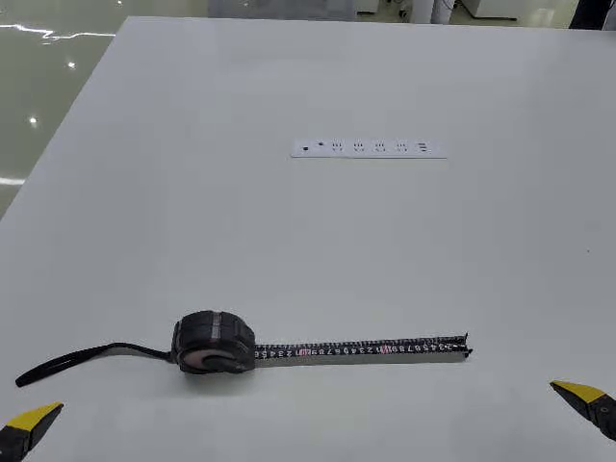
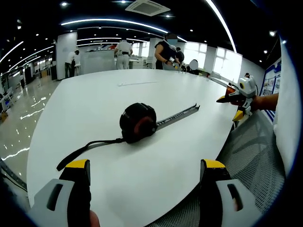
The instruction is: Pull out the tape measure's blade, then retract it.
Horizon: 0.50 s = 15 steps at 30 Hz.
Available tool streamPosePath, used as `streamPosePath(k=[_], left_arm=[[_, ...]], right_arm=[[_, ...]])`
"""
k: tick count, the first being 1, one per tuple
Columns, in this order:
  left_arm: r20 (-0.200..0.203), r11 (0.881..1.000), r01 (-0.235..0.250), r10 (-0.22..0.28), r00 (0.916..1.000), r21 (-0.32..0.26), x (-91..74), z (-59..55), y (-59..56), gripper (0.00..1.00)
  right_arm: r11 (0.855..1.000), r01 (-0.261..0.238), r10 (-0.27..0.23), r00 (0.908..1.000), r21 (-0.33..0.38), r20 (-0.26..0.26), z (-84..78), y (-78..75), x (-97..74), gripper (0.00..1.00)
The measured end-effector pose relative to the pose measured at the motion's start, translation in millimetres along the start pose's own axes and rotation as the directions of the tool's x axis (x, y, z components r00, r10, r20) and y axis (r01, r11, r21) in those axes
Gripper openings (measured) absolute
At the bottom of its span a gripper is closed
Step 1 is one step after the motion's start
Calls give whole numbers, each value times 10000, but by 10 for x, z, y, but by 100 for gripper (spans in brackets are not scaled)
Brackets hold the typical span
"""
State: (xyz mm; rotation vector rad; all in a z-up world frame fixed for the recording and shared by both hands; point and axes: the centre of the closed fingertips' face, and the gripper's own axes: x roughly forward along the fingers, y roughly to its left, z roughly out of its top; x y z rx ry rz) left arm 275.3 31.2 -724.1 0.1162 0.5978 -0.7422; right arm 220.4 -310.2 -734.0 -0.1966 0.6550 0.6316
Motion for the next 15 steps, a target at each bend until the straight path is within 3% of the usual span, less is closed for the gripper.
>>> streamPosePath(k=[6,15], left_arm=[[62,10000,-25,25,10000,-69,107,64,-60,94],[-157,9998,53,-56,9999,-184,271,142,-92,93]], right_arm=[[10000,7,-7,10000,-33,22,14,-16,13,99],[10000,-10,10,10000,-13,60,14,-35,32,99]])
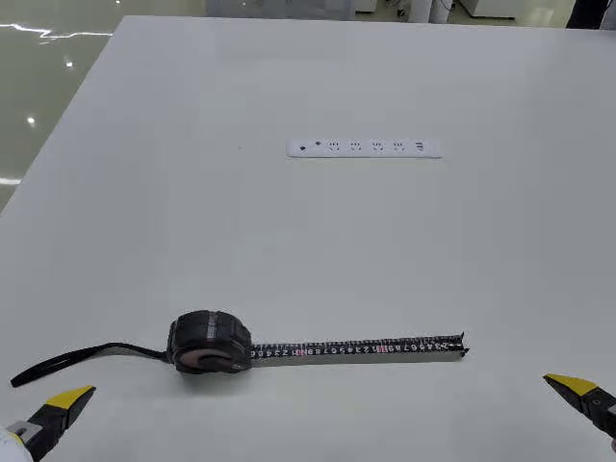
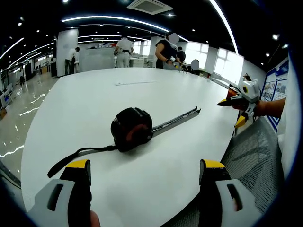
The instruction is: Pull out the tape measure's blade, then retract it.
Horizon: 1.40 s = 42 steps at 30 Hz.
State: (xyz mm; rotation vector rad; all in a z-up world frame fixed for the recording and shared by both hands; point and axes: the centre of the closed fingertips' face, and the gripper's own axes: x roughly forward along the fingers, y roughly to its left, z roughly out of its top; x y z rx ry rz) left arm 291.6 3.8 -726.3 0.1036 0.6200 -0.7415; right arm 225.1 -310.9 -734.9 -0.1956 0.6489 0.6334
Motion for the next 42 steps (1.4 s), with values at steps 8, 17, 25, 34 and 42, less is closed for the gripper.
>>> streamPosePath(k=[8,17,25,34,42], left_arm=[[-123,10000,-9,9,9999,15,140,91,-9,92],[-283,9999,-3,-2,9996,-171,307,167,-16,92],[-128,9996,84,-87,9999,-265,461,262,-71,91],[-130,9982,281,-289,9995,-531,598,295,-81,90],[-125,9978,222,-230,9997,-624,637,290,-56,88]], right_arm=[[10000,-16,16,10000,-5,-2,-9,-23,9,99],[10000,-21,21,10000,51,-26,-25,-41,10,99],[10000,-64,64,9999,-43,-100,-24,-68,9,99],[10000,-34,34,9999,35,-107,-37,-96,-29,99],[9999,56,-55,9999,132,-126,-74,-130,-37,99]])
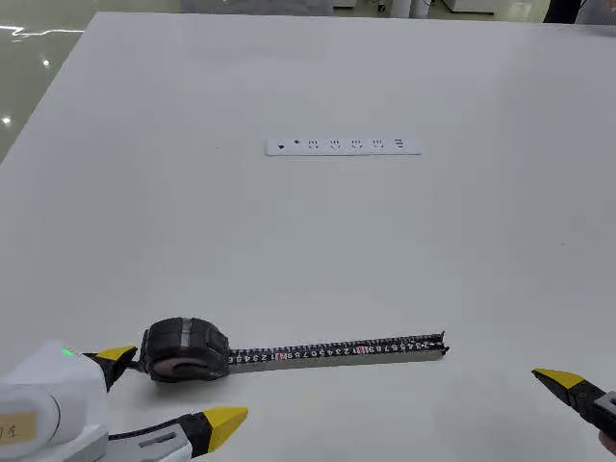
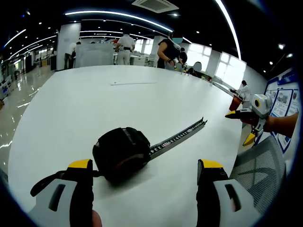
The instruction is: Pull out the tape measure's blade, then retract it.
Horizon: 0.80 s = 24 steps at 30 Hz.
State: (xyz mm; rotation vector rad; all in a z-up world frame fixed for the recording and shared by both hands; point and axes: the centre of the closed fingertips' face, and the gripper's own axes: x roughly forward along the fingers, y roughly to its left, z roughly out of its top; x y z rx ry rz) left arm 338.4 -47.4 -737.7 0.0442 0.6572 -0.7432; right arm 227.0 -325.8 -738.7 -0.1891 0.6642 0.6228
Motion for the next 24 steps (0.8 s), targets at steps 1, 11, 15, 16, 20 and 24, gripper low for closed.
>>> streamPosePath(k=[1,11,15,16,20,24], left_arm=[[3,10000,7,-7,10000,-13,6,-3,-3,87],[85,9989,-295,299,9995,-362,72,18,14,87],[107,9966,-523,531,9985,-632,105,36,50,85],[146,9955,-613,625,9979,-725,109,41,58,84],[178,9908,-1041,1060,9942,-864,145,44,78,82],[215,9862,-1293,1322,9910,-1031,176,45,106,82]], right_arm=[[10000,-26,26,10000,-3,-11,0,5,3,99],[9997,-195,192,9997,-162,-136,29,-32,65,92],[9985,-424,413,9987,-346,-308,30,-55,107,84],[9982,-441,428,9985,-400,-339,33,-68,118,83],[9965,-626,604,9974,-555,-401,74,-138,159,76],[9934,-777,733,9958,-848,-540,96,-205,197,69]])
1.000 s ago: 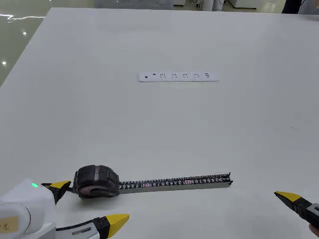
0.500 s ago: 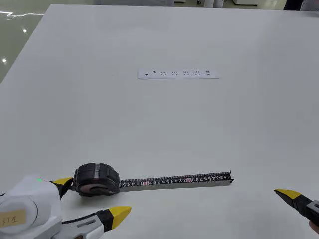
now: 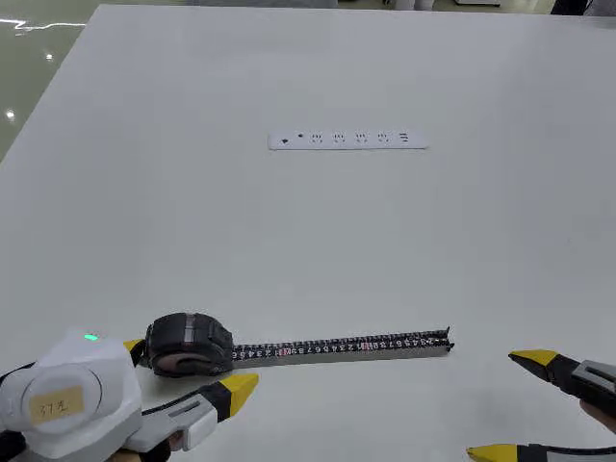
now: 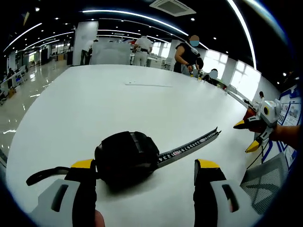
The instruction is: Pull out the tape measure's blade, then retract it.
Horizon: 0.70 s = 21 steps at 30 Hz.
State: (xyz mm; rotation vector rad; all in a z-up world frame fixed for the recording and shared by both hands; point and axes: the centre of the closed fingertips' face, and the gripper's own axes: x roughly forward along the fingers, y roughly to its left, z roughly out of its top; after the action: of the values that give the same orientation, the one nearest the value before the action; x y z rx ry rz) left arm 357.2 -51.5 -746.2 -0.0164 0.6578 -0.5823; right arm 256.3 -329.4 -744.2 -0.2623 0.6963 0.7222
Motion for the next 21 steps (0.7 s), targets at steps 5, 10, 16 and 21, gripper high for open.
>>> streamPosePath(k=[5,10,16,21], left_arm=[[102,9988,-432,435,9990,-215,24,12,41,77],[101,9963,-848,850,9963,-105,55,-2,64,76],[241,9892,-1393,1405,9898,-460,80,17,93,74],[261,9841,-1722,1735,9845,-441,117,14,120,72]], right_arm=[[9991,-232,224,9995,-361,-212,16,-74,50,61],[9985,-310,298,9992,-458,-271,26,-167,82,59],[9959,-463,430,9981,-781,-434,43,-231,109,54],[9914,-639,572,9965,-1143,-604,62,-307,167,48]])
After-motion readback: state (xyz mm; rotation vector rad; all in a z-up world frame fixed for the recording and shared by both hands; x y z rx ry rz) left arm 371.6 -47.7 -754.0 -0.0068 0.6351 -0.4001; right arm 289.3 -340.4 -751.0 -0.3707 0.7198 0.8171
